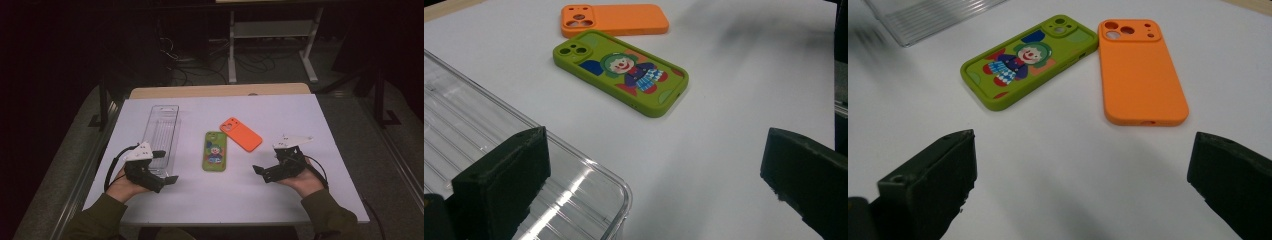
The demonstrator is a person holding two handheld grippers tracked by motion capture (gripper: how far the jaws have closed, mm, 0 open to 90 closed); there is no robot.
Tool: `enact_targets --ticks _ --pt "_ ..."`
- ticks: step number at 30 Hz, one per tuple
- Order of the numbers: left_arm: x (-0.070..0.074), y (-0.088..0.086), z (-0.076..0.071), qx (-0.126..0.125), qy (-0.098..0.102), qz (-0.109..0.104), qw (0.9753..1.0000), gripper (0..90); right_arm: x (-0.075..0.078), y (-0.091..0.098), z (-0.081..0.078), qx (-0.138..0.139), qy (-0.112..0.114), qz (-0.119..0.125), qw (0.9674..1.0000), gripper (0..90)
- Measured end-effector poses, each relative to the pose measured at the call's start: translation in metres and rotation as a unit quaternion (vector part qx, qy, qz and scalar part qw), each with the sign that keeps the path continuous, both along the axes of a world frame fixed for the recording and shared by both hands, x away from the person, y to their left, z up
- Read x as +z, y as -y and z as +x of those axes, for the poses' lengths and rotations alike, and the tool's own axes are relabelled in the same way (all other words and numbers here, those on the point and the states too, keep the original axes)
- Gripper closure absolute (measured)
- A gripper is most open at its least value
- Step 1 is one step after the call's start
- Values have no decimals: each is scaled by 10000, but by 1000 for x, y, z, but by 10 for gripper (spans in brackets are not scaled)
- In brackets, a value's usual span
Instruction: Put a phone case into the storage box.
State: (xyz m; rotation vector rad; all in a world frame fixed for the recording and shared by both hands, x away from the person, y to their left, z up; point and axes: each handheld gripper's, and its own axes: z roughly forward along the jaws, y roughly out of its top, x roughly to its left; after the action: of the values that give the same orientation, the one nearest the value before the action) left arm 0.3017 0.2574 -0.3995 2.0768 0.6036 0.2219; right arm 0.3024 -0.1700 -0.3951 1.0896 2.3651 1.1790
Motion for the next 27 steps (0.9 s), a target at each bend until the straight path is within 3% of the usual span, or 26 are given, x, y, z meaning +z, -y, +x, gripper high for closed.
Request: enact_targets --ticks 4,27 --pt "0 0 0 1 -12 -14 10000 0 2 -1 6 4 2 53 10000 0" --pt "1 -1 1 13 -7 -98 10000 0 12 -14 57 -65 -56 -226 9997 0"
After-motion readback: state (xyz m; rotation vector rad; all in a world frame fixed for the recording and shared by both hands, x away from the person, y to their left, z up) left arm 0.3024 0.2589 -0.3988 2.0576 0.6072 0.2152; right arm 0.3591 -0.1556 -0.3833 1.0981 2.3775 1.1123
